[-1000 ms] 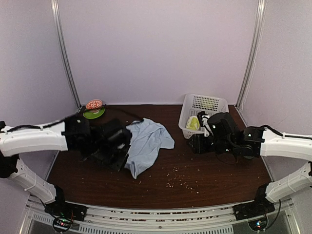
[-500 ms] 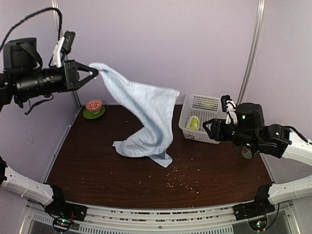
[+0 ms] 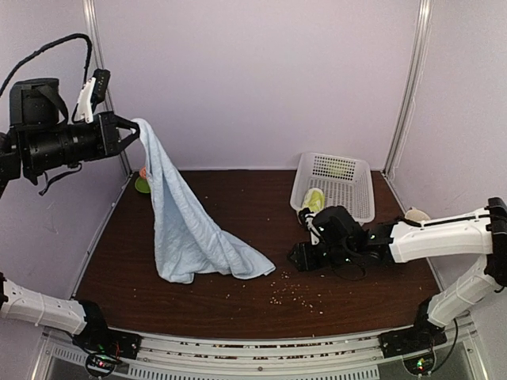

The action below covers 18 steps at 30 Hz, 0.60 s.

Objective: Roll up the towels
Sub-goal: Pick up the towel from the center of the board.

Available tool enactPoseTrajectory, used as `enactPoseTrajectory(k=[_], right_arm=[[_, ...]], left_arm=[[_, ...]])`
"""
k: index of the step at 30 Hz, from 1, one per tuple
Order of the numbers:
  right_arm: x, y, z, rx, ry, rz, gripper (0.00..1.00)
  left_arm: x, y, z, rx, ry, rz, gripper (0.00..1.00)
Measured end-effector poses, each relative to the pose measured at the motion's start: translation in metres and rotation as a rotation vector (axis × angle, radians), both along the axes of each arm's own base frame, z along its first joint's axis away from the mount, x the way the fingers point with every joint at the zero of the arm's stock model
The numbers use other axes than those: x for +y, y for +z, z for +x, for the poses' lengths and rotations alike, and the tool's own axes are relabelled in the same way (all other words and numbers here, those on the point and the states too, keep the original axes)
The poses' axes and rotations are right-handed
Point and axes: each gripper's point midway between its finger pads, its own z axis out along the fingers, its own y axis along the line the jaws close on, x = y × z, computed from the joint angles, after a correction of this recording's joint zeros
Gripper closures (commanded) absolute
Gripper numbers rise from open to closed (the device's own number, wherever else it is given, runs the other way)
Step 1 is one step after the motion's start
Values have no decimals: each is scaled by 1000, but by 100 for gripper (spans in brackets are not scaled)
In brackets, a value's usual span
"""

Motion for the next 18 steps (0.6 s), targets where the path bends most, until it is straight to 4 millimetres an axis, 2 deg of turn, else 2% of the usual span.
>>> enactPoseTrajectory(k=[3,7,10,14,18], right_arm=[[20,-17,8,33,17,-20,40],[44,-36,14,66,53,-51,37],[58,-47,6,77,100,-93,36],[63,-62,-8,93,149,-167,34],[67,-72,-7,104,153,-238,34]], left_arm=[[14,-14,-7,15,23,27,100],[22,-27,-8,36,47,64,100],[23,-32,-7,48,60,84,100],[26,-34,-6,47,74,94,100],[28,-34,-5,44,81,105,100]])
